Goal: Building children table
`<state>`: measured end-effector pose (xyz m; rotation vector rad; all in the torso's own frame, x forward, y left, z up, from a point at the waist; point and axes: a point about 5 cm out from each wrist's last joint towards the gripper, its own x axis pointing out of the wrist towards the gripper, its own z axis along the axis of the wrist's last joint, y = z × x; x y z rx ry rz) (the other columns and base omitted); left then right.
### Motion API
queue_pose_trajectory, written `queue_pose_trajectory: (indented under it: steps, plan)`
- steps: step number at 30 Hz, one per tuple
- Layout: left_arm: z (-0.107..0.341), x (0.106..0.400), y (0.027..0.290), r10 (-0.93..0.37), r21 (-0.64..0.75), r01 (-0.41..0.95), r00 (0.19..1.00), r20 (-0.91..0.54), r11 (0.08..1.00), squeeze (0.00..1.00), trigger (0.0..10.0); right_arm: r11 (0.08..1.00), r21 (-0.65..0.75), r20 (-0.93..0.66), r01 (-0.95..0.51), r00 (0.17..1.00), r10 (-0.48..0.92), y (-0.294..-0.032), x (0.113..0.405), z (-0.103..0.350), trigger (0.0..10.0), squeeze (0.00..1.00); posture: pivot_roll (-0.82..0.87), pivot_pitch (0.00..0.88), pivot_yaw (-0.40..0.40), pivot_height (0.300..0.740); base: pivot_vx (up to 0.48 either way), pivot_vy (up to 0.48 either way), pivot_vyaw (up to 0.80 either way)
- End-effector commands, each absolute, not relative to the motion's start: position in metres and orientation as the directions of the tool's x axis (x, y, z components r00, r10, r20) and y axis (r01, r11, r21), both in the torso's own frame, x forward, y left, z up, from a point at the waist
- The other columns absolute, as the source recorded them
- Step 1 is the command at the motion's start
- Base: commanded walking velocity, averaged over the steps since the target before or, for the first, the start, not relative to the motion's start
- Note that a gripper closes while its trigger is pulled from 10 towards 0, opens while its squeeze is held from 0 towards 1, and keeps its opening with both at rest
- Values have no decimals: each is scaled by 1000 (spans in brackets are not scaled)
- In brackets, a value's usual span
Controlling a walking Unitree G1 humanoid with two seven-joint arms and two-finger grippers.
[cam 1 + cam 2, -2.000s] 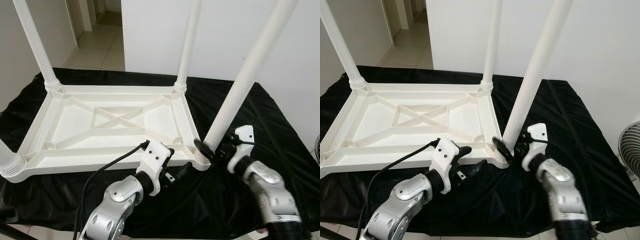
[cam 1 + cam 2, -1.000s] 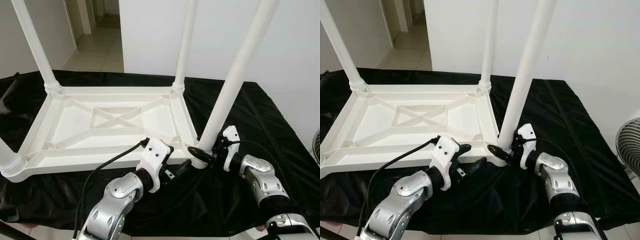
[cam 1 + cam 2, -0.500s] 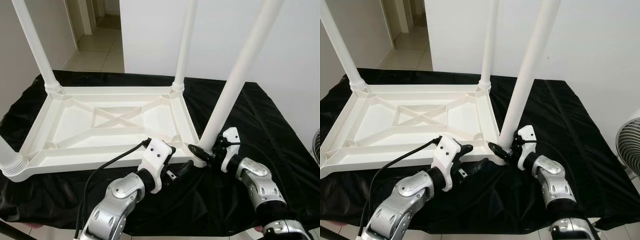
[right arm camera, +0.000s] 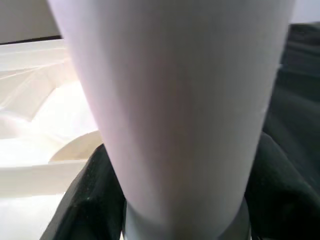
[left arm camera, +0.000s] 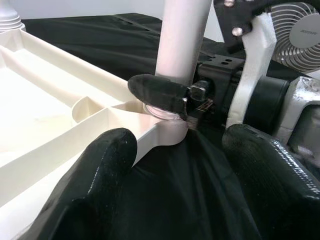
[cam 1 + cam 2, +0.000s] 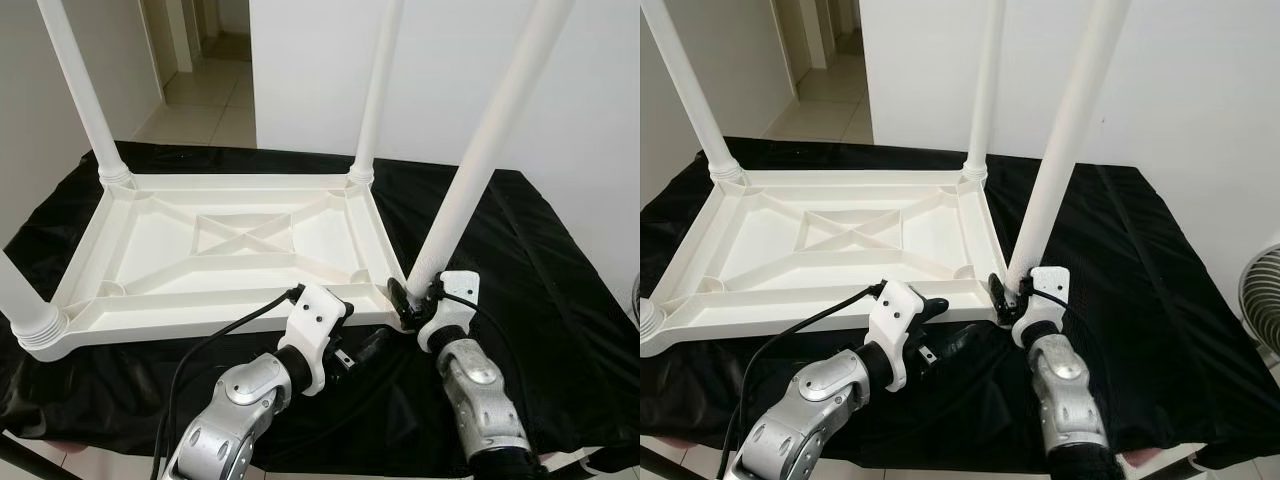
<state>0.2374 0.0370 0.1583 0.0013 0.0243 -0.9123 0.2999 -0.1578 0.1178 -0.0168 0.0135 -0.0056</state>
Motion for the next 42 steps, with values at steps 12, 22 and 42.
queue_pose_trajectory:
  steps: [12, 22, 42]
  plan:
    - [154, 235, 33, -789, -36, 788, 613, -32, 614, 0, 10000, 990, 35, -175, 138, 976, -130, -147, 278, 96, 10000, 0, -37, 31, -44, 740, 0, 0, 0]
    - [154, 236, 33, -790, -30, 789, 613, -30, 613, 0, 10000, 984, 115, 10, -137, 991, 137, -141, 279, 128, 10000, 1000, -41, 22, -44, 740, 0, 0, 0]
    - [156, 239, 36, -782, -18, 782, 622, -30, 623, 0, 10000, 762, -127, -78, -635, 773, 630, -205, 297, 144, 10000, 0, -22, 23, -31, 740, 0, 0, 0]
